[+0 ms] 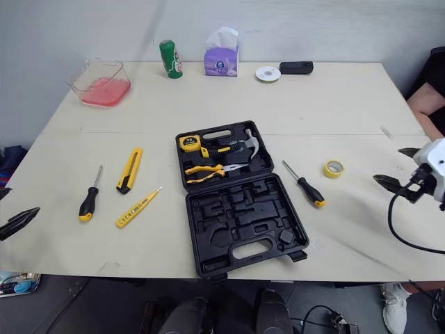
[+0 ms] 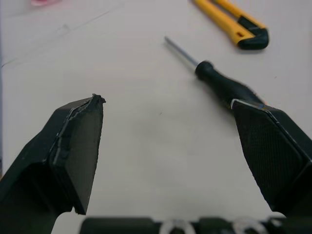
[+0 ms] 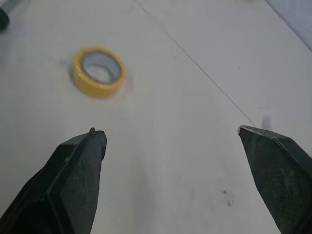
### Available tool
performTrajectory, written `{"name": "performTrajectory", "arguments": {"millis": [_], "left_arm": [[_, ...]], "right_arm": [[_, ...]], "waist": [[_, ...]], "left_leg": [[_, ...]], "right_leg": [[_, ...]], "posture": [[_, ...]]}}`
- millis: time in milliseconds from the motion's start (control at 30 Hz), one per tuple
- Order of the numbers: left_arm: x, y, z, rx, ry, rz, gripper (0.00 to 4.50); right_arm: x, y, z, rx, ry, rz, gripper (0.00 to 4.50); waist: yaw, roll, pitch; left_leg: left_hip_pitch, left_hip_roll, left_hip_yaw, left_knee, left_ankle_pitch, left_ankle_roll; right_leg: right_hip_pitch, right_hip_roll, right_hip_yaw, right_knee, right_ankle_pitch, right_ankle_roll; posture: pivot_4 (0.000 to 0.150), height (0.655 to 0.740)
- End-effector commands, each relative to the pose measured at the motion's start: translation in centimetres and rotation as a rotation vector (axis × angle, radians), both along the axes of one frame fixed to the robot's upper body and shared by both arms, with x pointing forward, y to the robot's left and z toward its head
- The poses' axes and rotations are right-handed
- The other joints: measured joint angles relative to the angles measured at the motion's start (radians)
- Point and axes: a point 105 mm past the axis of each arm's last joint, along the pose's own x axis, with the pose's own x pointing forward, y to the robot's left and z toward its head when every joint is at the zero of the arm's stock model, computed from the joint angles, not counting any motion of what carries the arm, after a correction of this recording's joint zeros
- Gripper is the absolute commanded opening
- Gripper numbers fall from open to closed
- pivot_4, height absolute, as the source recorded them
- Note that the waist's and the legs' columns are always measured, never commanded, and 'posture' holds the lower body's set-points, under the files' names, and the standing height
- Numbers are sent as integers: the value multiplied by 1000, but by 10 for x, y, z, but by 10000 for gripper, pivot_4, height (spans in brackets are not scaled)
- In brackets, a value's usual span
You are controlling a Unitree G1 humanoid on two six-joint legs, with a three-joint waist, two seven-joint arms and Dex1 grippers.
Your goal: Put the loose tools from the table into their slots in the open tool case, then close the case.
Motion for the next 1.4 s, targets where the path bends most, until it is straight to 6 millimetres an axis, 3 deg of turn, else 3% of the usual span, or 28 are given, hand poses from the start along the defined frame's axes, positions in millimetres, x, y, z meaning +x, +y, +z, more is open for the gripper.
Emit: {"name": "performTrajectory", "arguments": {"millis": [33, 200, 333, 600, 633, 733, 933, 1000, 1400], "left_arm": [[9, -31, 13, -3, -34, -95, 44269], [23, -78, 11, -15, -5, -216, 44269], [39, -121, 6, -17, 24, -303, 44269], [58, -157, -2, -29, 86, -372, 44269], [59, -159, -4, -33, 93, -373, 44742], [64, -176, -11, -45, 118, -414, 36504], [74, -196, -20, -63, 138, -440, 7334], [77, -200, -22, -65, 144, -443, 499], [89, -237, -36, -107, 209, -478, 499]], "right_arm": [[7, 25, 18, 38, -35, 92, 45000], [19, 67, 18, 88, 1, 205, 45000], [25, 99, 8, 96, 69, 291, 45000], [34, 125, -7, 81, 93, 369, 45000], [35, 127, -8, 81, 94, 372, 42551], [39, 136, -13, 64, 100, 395, 31701], [44, 147, -19, 44, 98, 419, 0], [45, 150, -22, 29, 102, 425, 0], [61, 171, -35, -28, 117, 430, 0]], "waist": [[1, 0, 0], [3, 0, 0], [4, 0, 0], [10, 0, 0], [9, 0, 0], [10, 0, 0], [21, 0, 0], [23, 0, 0], [25, 0, 0]], "left_leg": [[0, 0, 0, 0, 0, 0], [-1, 0, 0, 2, 0, 0], [-1, 0, -1, 4, 0, 0], [-2, 0, -1, 7, -1, 0], [-2, 0, -1, 8, -1, 0], [-2, 1, -1, 9, -2, 0], [-3, 1, -1, 9, -2, 0], [-2, 2, -1, 10, -2, 0], [-3, 3, -1, 11, -2, -1]], "right_leg": [[0, 0, 0, 0, 0, 0], [0, 0, 0, 0, 0, 0], [0, 1, 0, 1, 0, 0], [1, 7, 0, 1, 0, 0], [1, 7, 0, 2, 0, 0], [1, 8, 0, 2, 0, 0], [1, 10, 1, 2, 0, 0], [1, 11, 1, 2, 0, 0], [1, 12, 1, 1, 0, 0]], "posture": [[1500, 7400], [1500, 7400], [1500, 7400], [1500, 7400], [1500, 7400], [1500, 7400], [1500, 7400], [1500, 7400], [1500, 7400]]}}
